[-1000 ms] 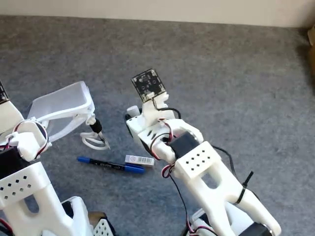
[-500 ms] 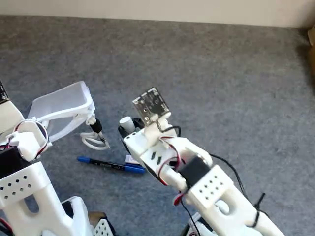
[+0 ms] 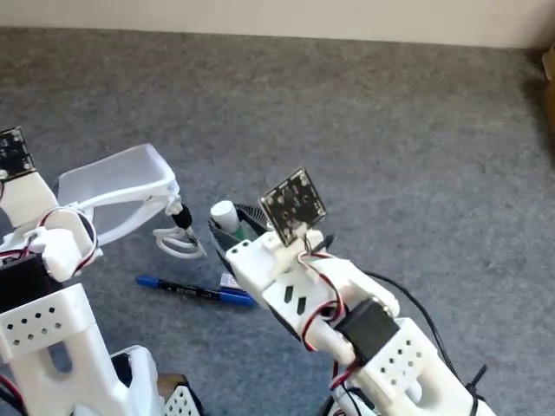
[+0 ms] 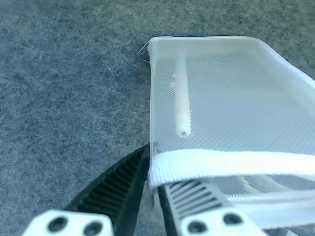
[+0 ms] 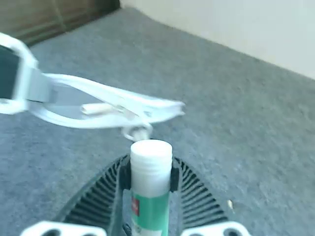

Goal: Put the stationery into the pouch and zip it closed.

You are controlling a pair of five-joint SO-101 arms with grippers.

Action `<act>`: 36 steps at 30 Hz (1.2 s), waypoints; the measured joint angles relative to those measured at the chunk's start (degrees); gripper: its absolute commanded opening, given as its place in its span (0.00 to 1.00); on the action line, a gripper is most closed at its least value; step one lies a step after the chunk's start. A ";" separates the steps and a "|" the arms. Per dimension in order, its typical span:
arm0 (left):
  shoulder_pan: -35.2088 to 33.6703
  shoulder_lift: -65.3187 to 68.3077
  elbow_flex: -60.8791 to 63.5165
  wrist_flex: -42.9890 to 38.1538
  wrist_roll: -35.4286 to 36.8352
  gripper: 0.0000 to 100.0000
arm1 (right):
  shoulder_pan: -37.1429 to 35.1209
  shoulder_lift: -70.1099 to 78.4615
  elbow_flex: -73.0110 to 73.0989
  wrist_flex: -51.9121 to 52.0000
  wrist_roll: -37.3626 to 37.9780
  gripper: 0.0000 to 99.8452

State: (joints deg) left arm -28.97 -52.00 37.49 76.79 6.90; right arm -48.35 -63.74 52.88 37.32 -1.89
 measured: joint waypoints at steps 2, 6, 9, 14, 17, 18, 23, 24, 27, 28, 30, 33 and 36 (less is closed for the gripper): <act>1.05 0.00 0.00 0.00 -0.18 0.01 | -1.14 -1.32 0.00 0.00 0.00 0.01; 2.37 0.00 0.00 0.00 -0.18 0.01 | -3.08 -3.78 0.00 0.00 0.00 0.01; 2.55 0.00 0.00 0.00 -0.18 0.01 | -3.87 -5.80 0.00 0.00 0.00 0.01; 2.73 0.00 0.00 0.00 -0.18 0.01 | -4.75 -11.87 0.00 0.00 0.00 0.01; 2.73 0.00 0.00 0.00 -0.18 0.01 | -4.92 -16.09 0.00 0.00 0.00 0.01; 2.73 0.00 0.00 0.00 -0.18 0.01 | -4.92 -17.41 0.00 0.00 0.00 0.01; 2.73 0.00 0.00 0.00 -0.18 0.01 | -4.84 -22.07 0.00 0.00 0.00 0.01; 2.73 0.00 0.00 0.00 -0.18 0.01 | -4.84 -22.42 0.00 0.00 0.00 0.01; 2.73 0.00 0.00 0.00 -0.18 0.01 | -4.84 -22.77 0.00 0.00 0.00 0.01; 2.73 0.00 0.00 0.00 -0.18 0.01 | -4.84 -22.77 0.00 0.00 0.00 0.01; 2.73 0.00 0.00 0.00 -0.18 0.01 | -4.84 -23.74 0.00 0.00 0.00 0.01; 2.73 0.00 0.00 0.00 -0.18 0.01 | -4.75 -28.22 2.20 0.00 0.00 0.01; 2.73 0.00 0.00 0.00 -0.18 0.01 | -4.75 -33.05 5.45 0.00 0.00 0.01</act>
State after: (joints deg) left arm -26.24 -52.00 37.49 76.79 6.73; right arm -53.10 -96.79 58.33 37.32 -1.89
